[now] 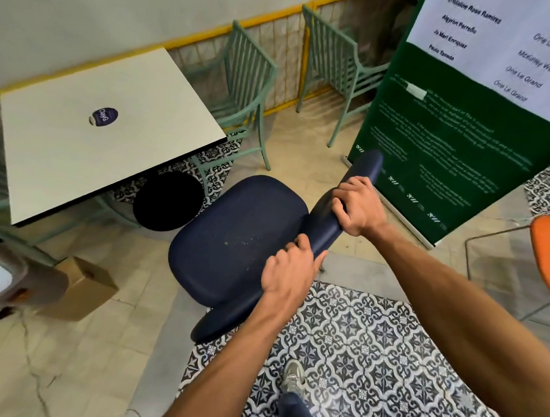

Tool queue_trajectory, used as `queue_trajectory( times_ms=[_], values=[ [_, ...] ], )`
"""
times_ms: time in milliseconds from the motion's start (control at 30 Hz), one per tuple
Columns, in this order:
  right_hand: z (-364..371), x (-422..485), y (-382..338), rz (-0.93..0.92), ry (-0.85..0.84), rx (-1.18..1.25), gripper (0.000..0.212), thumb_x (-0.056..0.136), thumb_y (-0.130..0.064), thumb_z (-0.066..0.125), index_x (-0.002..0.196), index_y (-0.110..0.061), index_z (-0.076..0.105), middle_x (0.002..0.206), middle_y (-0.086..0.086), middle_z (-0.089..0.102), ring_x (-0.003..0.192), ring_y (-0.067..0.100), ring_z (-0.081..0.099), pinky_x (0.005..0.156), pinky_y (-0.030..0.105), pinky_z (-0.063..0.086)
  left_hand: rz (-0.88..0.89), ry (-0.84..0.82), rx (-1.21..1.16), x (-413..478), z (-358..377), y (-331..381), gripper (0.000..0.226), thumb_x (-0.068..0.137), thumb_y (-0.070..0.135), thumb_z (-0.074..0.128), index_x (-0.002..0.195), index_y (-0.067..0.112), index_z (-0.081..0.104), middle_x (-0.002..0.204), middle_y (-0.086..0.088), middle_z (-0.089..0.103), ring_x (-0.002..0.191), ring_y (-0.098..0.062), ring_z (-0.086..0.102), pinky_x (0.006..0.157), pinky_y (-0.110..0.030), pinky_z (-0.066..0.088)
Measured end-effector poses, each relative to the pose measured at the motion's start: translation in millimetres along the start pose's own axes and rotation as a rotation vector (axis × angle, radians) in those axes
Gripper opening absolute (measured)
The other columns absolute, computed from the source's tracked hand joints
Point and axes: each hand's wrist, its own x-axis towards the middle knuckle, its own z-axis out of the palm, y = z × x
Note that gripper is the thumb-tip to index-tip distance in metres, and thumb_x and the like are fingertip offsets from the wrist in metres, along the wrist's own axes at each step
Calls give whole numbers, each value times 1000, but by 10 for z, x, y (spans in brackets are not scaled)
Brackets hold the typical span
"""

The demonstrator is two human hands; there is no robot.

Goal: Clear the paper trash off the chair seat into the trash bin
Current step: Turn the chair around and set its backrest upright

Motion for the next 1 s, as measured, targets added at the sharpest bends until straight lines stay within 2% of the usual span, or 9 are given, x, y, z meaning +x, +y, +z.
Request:
queue_trajectory(
  times_ms=[167, 300, 367, 500, 600, 667, 800, 1000],
  values=[
    [0, -262, -316, 57, 24, -26, 36, 95, -36, 40, 71, -19, 60, 76, 0, 64, 78, 24, 50, 90, 45, 42, 59, -7, 4, -317, 9, -224, 61, 99, 72, 35, 107, 18, 61, 64, 1, 64, 50, -18, 65, 43, -27, 38],
    [-23, -709, -831, 97, 74, -53, 33, 93, -35, 44, 71, -19, 61, 76, 0, 63, 75, 24, 50, 86, 44, 42, 154, 6, 28, -798, 23, -586, 62, 100, 73, 31, 107, 18, 60, 66, 0, 65, 52, -22, 66, 44, -29, 36],
    [-32, -938, -1115, 119, 69, -80, 32, 92, -36, 44, 71, -19, 61, 75, -1, 62, 75, 24, 50, 84, 43, 42, 212, 3, 16, -1046, 19, -783, 65, 100, 74, 24, 112, 19, 57, 74, -1, 69, 59, -25, 69, 47, -32, 42],
    [2, -1402, -1719, 177, 109, -95, 30, 92, -36, 48, 71, -19, 63, 77, -1, 62, 78, 24, 54, 83, 41, 43, 295, -60, -59, -1490, -5, -1226, 74, 98, 77, 17, 134, 19, 46, 100, -6, 72, 85, -33, 72, 66, -40, 53],
    [12, -1731, -2234, 215, 134, -94, 26, 90, -33, 53, 71, -19, 66, 79, -1, 66, 78, 24, 57, 82, 39, 43, 331, -84, -92, -1878, -53, -1552, 77, 96, 81, 14, 136, 22, 43, 105, -4, 72, 90, -32, 72, 72, -43, 55],
    [1, -1882, -2534, 239, 139, -98, 25, 90, -32, 55, 74, -20, 70, 81, -2, 69, 78, 23, 60, 83, 38, 42, 259, -73, -93, -2115, -60, -1749, 87, 88, 91, 10, 131, 25, 48, 105, 0, 72, 89, -29, 72, 71, -41, 54],
    [-19, -2044, -3064, 249, 80, -105, 31, 95, -34, 49, 75, -21, 70, 82, -2, 72, 77, 22, 65, 83, 37, 44, -14, -11, -55, -2530, -83, -2094, 113, 65, 107, 7, 117, 26, 65, 101, 1, 72, 84, -28, 72, 66, -36, 50],
    [-64, -2357, -3471, 164, 53, -95, 51, 101, -55, 44, 72, -22, 70, 77, -3, 72, 75, 19, 67, 78, 38, 45, -75, 16, 38, -3026, -138, -2238, 112, 62, 109, 7, 113, 28, 66, 93, 2, 74, 79, -26, 72, 60, -33, 39]
  ],
)
